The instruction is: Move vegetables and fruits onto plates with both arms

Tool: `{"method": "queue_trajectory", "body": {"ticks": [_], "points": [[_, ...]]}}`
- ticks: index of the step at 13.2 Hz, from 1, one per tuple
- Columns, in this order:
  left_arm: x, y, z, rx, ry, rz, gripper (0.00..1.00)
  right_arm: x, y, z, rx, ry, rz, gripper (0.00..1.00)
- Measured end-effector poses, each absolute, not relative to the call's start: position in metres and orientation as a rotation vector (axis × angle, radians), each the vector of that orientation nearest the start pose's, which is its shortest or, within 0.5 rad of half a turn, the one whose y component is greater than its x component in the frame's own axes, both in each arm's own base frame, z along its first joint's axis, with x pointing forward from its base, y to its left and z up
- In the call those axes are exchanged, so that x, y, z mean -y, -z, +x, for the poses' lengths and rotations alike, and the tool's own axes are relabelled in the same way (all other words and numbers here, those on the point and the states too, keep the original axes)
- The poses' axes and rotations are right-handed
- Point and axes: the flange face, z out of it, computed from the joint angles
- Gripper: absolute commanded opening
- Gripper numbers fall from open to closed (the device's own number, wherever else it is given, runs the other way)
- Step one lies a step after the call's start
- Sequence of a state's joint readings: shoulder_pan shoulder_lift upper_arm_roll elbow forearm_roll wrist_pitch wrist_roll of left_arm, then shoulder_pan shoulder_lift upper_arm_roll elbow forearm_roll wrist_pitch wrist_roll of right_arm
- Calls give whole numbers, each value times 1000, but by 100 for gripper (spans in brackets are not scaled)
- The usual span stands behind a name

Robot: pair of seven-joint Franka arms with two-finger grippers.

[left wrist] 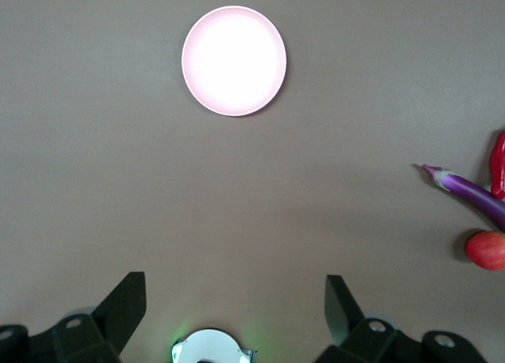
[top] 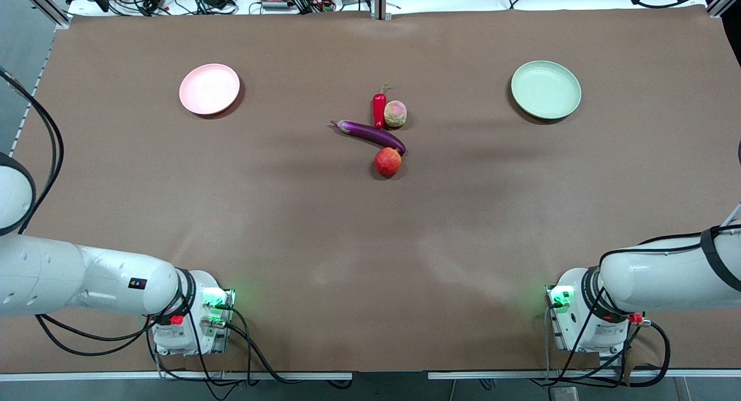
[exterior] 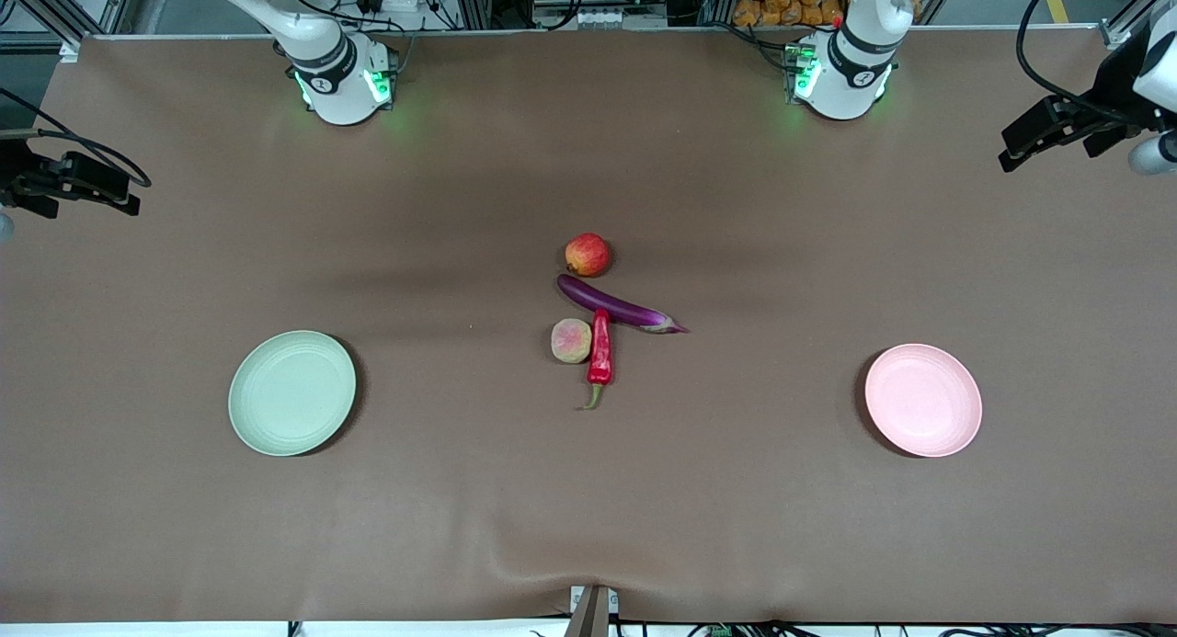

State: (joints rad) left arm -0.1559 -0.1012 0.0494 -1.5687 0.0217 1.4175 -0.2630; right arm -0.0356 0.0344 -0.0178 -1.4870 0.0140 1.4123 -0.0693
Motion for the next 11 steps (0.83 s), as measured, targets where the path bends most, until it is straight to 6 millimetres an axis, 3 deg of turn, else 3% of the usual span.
{"method": "queue_trajectory", "body": {"ticks": [11], "points": [[56, -648, 507, 218, -63, -3108, 100, 27, -629, 549, 27, -176, -3116, 100]]}}
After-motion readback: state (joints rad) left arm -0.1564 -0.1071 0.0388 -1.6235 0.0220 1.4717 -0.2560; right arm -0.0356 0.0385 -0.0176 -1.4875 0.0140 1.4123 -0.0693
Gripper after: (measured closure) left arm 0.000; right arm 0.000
